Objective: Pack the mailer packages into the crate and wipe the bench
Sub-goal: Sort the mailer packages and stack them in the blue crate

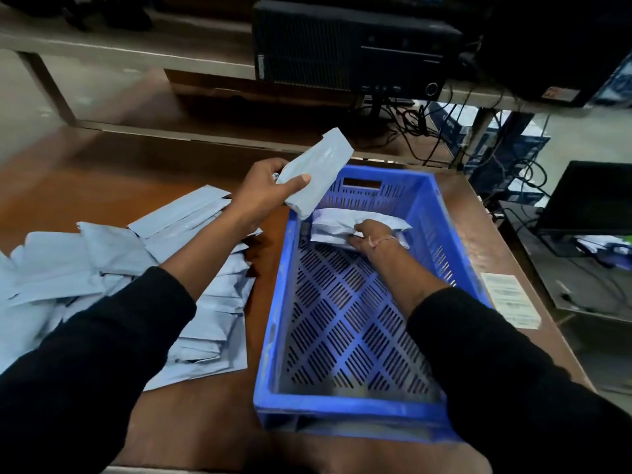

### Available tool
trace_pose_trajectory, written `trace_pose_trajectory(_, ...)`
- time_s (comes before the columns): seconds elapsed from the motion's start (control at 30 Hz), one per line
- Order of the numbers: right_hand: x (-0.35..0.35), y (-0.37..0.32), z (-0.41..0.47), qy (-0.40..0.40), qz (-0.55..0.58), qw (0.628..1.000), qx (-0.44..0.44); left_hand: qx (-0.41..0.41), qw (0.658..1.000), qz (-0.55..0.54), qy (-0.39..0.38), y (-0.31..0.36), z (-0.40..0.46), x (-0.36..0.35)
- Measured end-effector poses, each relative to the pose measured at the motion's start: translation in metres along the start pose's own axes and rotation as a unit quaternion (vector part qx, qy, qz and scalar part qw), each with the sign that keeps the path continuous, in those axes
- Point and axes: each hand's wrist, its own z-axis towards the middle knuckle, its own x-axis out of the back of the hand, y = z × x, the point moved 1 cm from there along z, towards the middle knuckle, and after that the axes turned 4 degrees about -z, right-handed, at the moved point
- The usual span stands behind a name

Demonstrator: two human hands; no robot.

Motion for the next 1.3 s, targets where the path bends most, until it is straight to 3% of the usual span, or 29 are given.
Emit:
trace_pose_trajectory(0.03,0.003,-0.001,-0.007,-0.013,0.056,0.997,-0.057,-0.006,1.0,0.011,-0.005,0.001,0.001,-0.002)
trace_pose_trajectory(0.1,0.008,-0.002,-0.028,0.065,-0.003,0.995,-0.074,-0.022,0.999,0.037,-0.013,0.002,0.004,-0.006)
trace_pose_trajectory(0.17,0.02,-0.003,-0.041,0.192,-0.155,0.969,0.005,-0.031,0.997,0.063,-0.026,0.002,0.009,-0.009)
trace_pose_trajectory(0.2,0.025,-0.007,-0.049,0.231,-0.232,0.94,0.092,-0.032,0.996,0.079,-0.033,0.002,0.012,-0.011)
trace_pose_trajectory(0.3,0.031,-0.005,-0.052,0.183,-0.464,0.83,0.25,-0.038,0.99,0.125,-0.05,0.002,0.02,-0.02)
trace_pose_trajectory(0.37,0.03,0.0,-0.049,0.1,-0.551,0.796,0.231,-0.048,0.983,0.169,-0.06,0.001,0.026,-0.027)
trace_pose_trajectory(0.43,0.032,0.003,-0.044,0.017,-0.57,0.802,0.179,-0.048,0.975,0.203,-0.075,-0.002,0.034,-0.036)
trace_pose_trajectory(0.5,0.039,-0.001,-0.042,-0.001,-0.54,0.823,0.176,-0.04,0.969,0.229,-0.082,-0.006,0.043,-0.044)
trace_pose_trajectory(0.63,0.063,-0.016,-0.044,0.168,-0.396,0.88,0.201,-0.024,0.962,0.251,-0.103,-0.01,0.059,-0.062)
trace_pose_trajectory(0.7,0.074,-0.019,-0.048,0.203,-0.383,0.863,0.261,-0.007,0.959,0.253,-0.127,-0.01,0.068,-0.073)
trace_pose_trajectory(0.77,0.08,-0.02,-0.047,0.184,-0.436,0.812,0.342,0.013,0.957,0.24,-0.161,-0.009,0.076,-0.082)
trace_pose_trajectory(0.83,0.083,-0.023,-0.04,0.163,-0.47,0.789,0.362,0.047,0.961,0.185,-0.202,-0.011,0.085,-0.089)
trace_pose_trajectory(0.93,0.083,-0.03,-0.026,0.139,-0.409,0.83,0.353,0.08,0.97,0.122,-0.194,-0.014,0.094,-0.096)
trace_pose_trajectory(1.0,0.082,-0.033,-0.017,0.127,-0.384,0.855,0.326,0.061,0.97,0.185,-0.142,-0.017,0.098,-0.101)
trace_pose_trajectory(1.13,0.075,-0.032,0.003,0.11,-0.367,0.884,0.268,0.004,0.914,0.391,-0.109,-0.021,0.095,-0.111)
trace_pose_trajectory(1.2,0.07,-0.028,0.012,0.101,-0.362,0.891,0.255,-0.026,0.89,0.427,-0.157,-0.026,0.092,-0.116)
trace_pose_trajectory(1.3,0.065,-0.023,0.013,0.146,-0.39,0.871,0.262,-0.029,0.858,0.453,-0.24,-0.036,0.088,-0.122)
